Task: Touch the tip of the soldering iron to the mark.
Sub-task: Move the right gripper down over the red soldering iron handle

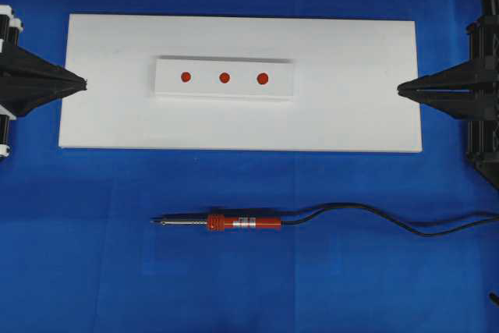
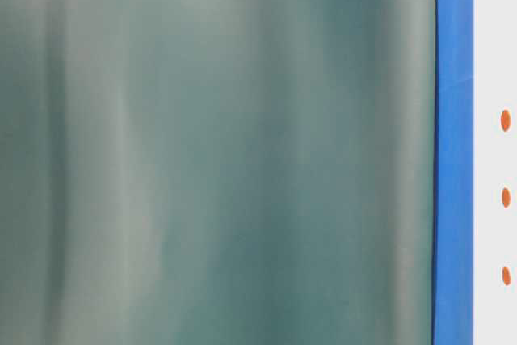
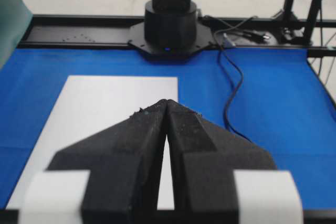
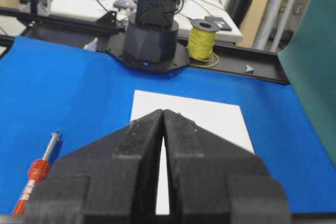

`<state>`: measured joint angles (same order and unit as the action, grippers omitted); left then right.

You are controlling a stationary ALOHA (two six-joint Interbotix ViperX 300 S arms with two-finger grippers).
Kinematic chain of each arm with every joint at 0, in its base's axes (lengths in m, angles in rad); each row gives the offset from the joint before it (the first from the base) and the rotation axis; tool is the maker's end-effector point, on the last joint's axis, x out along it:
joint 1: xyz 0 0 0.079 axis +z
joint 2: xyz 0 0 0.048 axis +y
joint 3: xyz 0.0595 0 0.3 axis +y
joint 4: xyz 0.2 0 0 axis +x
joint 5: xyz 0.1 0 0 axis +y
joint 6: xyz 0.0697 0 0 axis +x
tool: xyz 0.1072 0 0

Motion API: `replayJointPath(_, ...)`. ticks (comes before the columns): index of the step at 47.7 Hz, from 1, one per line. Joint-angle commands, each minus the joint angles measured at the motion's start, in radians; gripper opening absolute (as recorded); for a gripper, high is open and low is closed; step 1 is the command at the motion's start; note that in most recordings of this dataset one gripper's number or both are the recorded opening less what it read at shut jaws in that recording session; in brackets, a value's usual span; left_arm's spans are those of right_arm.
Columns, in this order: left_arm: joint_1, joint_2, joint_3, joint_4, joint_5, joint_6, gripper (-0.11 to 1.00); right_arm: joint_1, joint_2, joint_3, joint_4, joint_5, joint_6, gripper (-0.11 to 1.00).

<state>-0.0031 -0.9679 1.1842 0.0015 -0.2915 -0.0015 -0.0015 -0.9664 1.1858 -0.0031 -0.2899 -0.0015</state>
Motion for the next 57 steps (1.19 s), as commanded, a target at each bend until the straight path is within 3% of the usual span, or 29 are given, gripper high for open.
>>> replayJointPath(1, 0.0, 0.002, -0.02, -0.003, -0.012, -0.009, 0.0, 0.006, 0.009, -0.031, 0.002, -0.006, 0.002, 0.0)
replayJointPath(7, 0.0, -0.002, -0.02, -0.003, -0.011, -0.008, 0.0, 0.008, 0.017, -0.048, 0.005, 0.034, 0.008, -0.06)
replayJointPath(23, 0.0, -0.002, -0.015, -0.003, -0.008, -0.009, 0.0, 0.063, 0.092, -0.075, 0.005, 0.048, 0.057, -0.03)
replayJointPath(26, 0.0, -0.002, -0.015, -0.003, -0.008, -0.009, 0.0, 0.077, 0.118, -0.086, 0.005, 0.048, 0.067, 0.03)
replayJointPath(30, 0.0, -0.002, -0.014, -0.003, -0.008, -0.008, 0.0, 0.098, 0.163, -0.104, 0.005, 0.046, 0.084, 0.19)
replayJointPath(41, 0.0, -0.002, -0.008, -0.003, -0.008, -0.009, 0.0, 0.13, 0.336, -0.167, 0.025, 0.046, 0.163, 0.85)
replayJointPath(48, 0.0, -0.003, -0.006, -0.003, -0.008, -0.009, 0.0, 0.15, 0.471, -0.216, 0.06, 0.035, 0.204, 0.84)
replayJointPath(57, 0.0, -0.005, 0.0, -0.003, -0.008, -0.009, 0.0, 0.198, 0.652, -0.318, 0.115, 0.035, 0.21, 0.84)
